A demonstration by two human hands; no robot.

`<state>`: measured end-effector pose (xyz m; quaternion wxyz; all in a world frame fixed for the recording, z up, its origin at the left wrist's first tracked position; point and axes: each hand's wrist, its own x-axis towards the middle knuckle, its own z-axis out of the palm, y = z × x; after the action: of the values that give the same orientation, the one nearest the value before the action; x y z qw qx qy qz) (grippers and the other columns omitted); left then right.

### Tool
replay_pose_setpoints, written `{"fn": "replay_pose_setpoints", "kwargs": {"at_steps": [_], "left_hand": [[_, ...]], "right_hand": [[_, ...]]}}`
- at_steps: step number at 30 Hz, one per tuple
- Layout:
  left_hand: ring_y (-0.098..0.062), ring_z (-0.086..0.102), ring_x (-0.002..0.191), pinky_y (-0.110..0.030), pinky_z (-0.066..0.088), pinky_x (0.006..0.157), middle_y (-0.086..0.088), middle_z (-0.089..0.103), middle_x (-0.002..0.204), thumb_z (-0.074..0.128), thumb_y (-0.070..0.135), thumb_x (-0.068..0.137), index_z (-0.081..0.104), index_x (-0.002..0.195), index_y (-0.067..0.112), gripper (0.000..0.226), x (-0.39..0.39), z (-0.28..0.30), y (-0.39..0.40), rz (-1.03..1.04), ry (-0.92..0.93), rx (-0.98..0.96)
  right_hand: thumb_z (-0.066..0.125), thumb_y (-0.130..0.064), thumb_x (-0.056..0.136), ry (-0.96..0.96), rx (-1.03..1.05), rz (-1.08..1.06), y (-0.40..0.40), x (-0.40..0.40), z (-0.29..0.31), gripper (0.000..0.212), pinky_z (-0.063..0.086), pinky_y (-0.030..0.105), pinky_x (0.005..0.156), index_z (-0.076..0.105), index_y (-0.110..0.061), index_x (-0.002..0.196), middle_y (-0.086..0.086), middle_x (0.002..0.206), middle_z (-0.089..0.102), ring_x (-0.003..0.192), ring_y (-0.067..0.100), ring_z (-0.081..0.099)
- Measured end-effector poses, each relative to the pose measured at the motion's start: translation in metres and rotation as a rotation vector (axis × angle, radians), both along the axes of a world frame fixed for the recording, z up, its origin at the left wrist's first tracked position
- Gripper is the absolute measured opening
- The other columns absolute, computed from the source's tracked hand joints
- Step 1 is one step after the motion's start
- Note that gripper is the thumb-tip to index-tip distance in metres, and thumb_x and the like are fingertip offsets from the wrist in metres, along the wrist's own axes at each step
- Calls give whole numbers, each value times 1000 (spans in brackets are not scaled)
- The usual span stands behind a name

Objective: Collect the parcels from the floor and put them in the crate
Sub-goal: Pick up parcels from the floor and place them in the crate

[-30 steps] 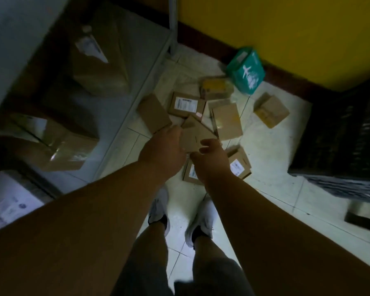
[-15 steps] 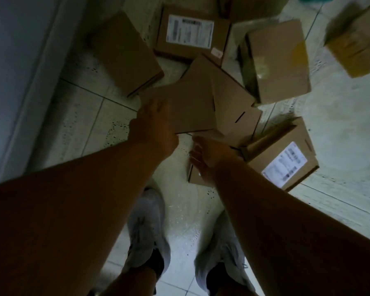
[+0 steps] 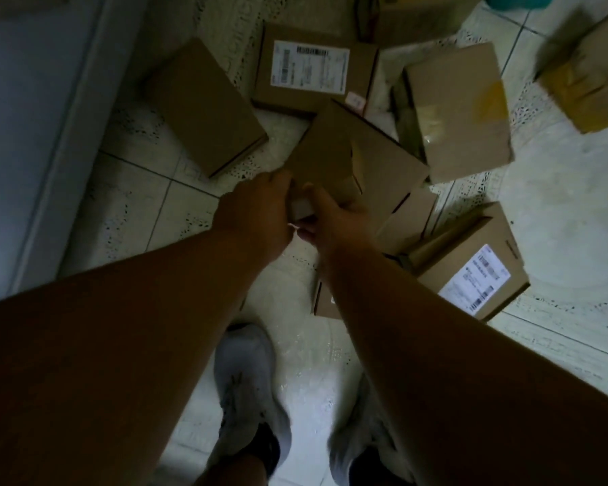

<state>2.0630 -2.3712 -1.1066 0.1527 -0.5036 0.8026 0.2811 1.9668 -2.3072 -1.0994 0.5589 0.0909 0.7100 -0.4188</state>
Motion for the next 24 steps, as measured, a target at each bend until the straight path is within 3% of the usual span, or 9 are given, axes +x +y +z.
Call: {"fn": "replay_pose_setpoints", "kwargs": {"at_steps": [2,4,6,9,13,16,20,24], "left_hand": [[-27,62,94,-37,50,75,0,60,97,60,26,92,51,113,21,24,8,33,5,112,83,-39],[-26,63,90,-32,44,70,6,56,85,56,29,97,50,110,20,17,18,74,14,285,145,18],[-25,64,104,-32,48,75,1,65,104,62,27,94,48,122,20,32,27,120,24,554,221,117],[-25,64,112,-33,55,80,-1,64,127,65,18,92,51,129,27,40,44,184,39,968,374,343],[-30,66,105,-56,54,89,-1,69,119,63,27,83,63,95,53,28,74,259,70,1241,543,542],[-28,67,101,-55,55,86,2,70,111,58,31,91,60,97,51,20,96,302,101,1419,630,500],[-24,70,92,-49,60,74,2,68,106,55,39,95,46,127,40,34,112,336,158,1629,679,347],[-20,69,88,-46,61,69,3,64,105,66,33,91,40,120,34,38,134,364,224,1881,679,191]], "right_hand": [[74,-39,85,85,-60,158,-1,6,37,36,61,33,74,65,-9,103,8,95,74,85,21,73],[71,-48,84,193,-101,284,1,14,77,50,60,38,74,65,-1,100,13,92,72,83,25,71],[68,-55,83,339,-58,423,7,21,109,47,62,38,71,64,-12,101,8,93,70,81,22,71],[61,-63,79,530,81,604,13,29,161,56,61,42,73,44,-33,123,0,119,59,96,21,66],[60,-43,93,386,90,743,15,35,224,42,60,41,71,40,-28,127,1,114,61,89,20,65],[55,-41,95,422,33,848,22,52,275,29,59,49,79,45,-31,119,-2,101,63,91,23,66],[47,-36,100,498,-156,995,50,83,325,20,61,42,68,45,-28,117,-3,95,64,79,17,68],[48,-30,101,564,-294,1286,96,121,360,25,60,42,76,50,-21,123,-2,103,65,89,22,69]]}}
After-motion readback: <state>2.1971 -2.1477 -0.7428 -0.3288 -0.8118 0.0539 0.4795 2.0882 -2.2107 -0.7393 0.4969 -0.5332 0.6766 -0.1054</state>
